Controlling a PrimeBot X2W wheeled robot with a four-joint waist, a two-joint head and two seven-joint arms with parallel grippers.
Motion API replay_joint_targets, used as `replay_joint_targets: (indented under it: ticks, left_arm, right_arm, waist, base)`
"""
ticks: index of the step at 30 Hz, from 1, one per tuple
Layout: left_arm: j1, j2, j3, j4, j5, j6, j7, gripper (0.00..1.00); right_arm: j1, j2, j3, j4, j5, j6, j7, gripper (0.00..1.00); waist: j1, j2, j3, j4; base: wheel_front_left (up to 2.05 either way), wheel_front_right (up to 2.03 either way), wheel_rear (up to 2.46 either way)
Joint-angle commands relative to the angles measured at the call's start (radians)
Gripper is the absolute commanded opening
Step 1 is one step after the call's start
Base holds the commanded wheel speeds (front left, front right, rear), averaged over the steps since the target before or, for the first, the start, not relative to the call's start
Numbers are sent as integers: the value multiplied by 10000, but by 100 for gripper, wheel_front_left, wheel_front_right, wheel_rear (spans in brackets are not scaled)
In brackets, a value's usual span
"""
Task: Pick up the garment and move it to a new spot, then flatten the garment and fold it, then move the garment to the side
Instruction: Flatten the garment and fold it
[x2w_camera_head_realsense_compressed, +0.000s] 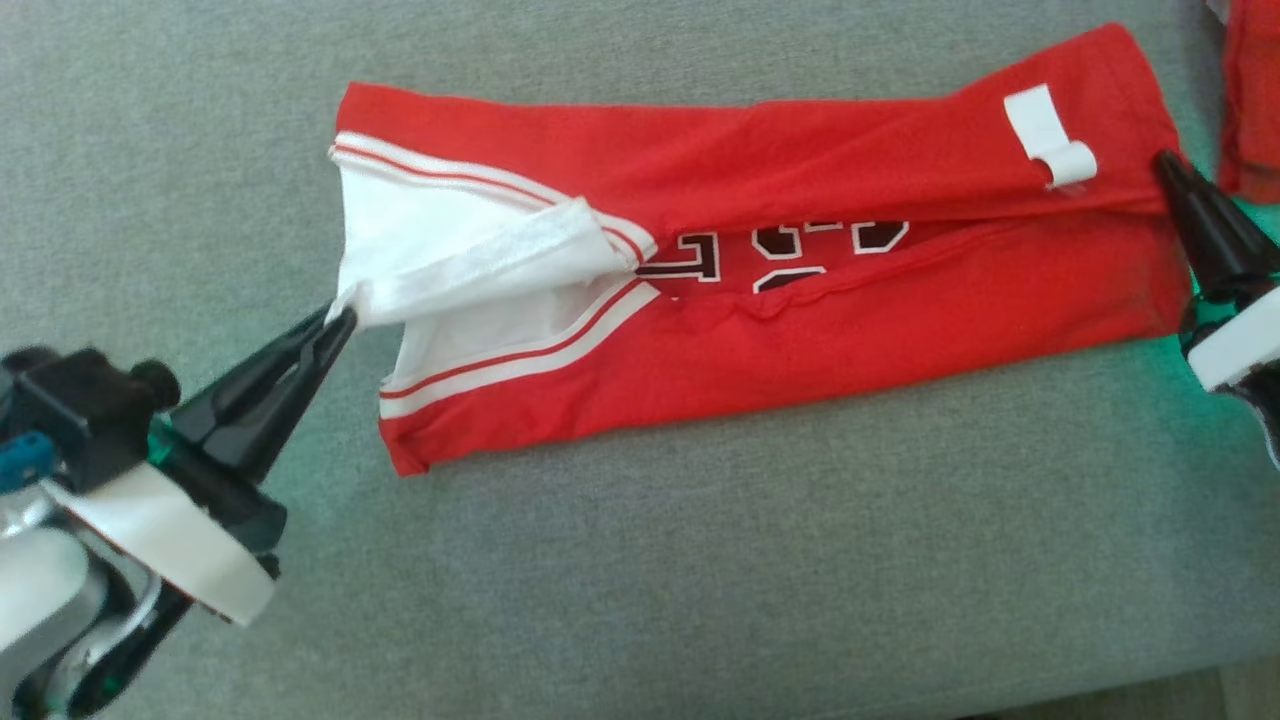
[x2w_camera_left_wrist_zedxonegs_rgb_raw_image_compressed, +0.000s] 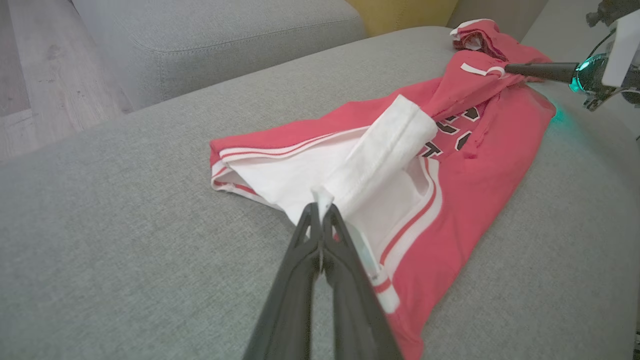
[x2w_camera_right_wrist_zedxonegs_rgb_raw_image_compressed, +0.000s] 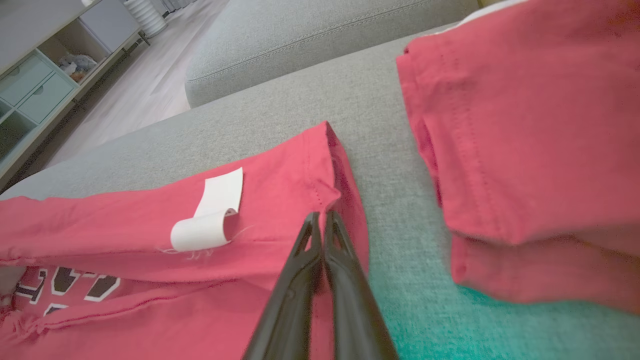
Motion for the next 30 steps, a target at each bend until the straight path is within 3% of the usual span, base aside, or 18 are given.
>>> replay_joint_targets:
  ticks: [1,2,3,4,5,6,8,12,16,19,21,24,30]
  left_arm:
    - [147,403,446,-261,-111,209,-329,0]
    - [261,377,437,-270,-182,304,-422,0]
    - [364,329,438,-280,-257,389,-532,0]
    - [364,329,438,-280,-257,389,-532,0]
    - [458,253,455,-280,-317,482,-679,39]
    - [541,159,480,-256,-339,606,-838,100]
    - [715,-114,548,-154,-267,934,-1167,100]
    - [1176,-1049,917,365,269,2282,-1603,100]
    - [2311,-3029,2767,523,987,3479,-1687,100]
    - [3644,-4583,4403,579,2259,3904,-1690,100]
    - [4480,-5613,5277,599,3135,3933,-1691,100]
    - [5406,-6844,6164,682,4392,3598,-1692,100]
    - [6346,-8372,6991,956,6086,2494,-1693,100]
  right_arm:
    - [471,-275,-225,-14,-39,67,-176,0]
    - [542,-199,-278,67,-95,67,-184,7]
    - [606,-97,-335,154,-133,67,-190,46]
    - [606,-97,-335,154,-133,67,-190,46]
    - [668,19,-413,255,-149,67,-196,100]
    - [724,137,-510,361,-176,67,-202,100]
    - [886,389,-789,522,-251,67,-213,100]
    - [1526,955,-2139,607,-768,67,-219,100]
    - [2506,1833,-4108,511,-2015,67,-221,100]
    - [3162,2572,-5160,449,-2973,67,-222,100]
    - [3425,2918,-5499,572,-3561,67,-222,100]
    - [3521,3280,-5991,926,-4057,67,-222,100]
    - [3182,3550,-6677,2162,-4578,67,-151,100]
  waist:
    - [1,-1,-48,-60]
    - [1,-1,-77,-73]
    - [1,-1,-112,-80]
    - [1,-1,-112,-80]
    - [1,-1,-156,-81]
    - [1,-1,-205,-81]
    - [1,-1,-338,-69]
    - [1,-1,-604,24]
    - [1,-1,-881,144]
    - [1,-1,-1092,255]
    - [1,-1,-1205,375]
    - [1,-1,-1340,627]
    - [1,-1,-1426,1080]
  base:
    - [0,0,0]
    - [0,0,0]
    - [0,0,0]
    - [0,0,0]
    - [0,0,0]
    - [0,0,0]
    - [0,0,0]
    - [0,0,0]
    - [0,0,0]
    - [0,0,0]
    - [0,0,0]
    - [0,0,0]
    - [0,0,0]
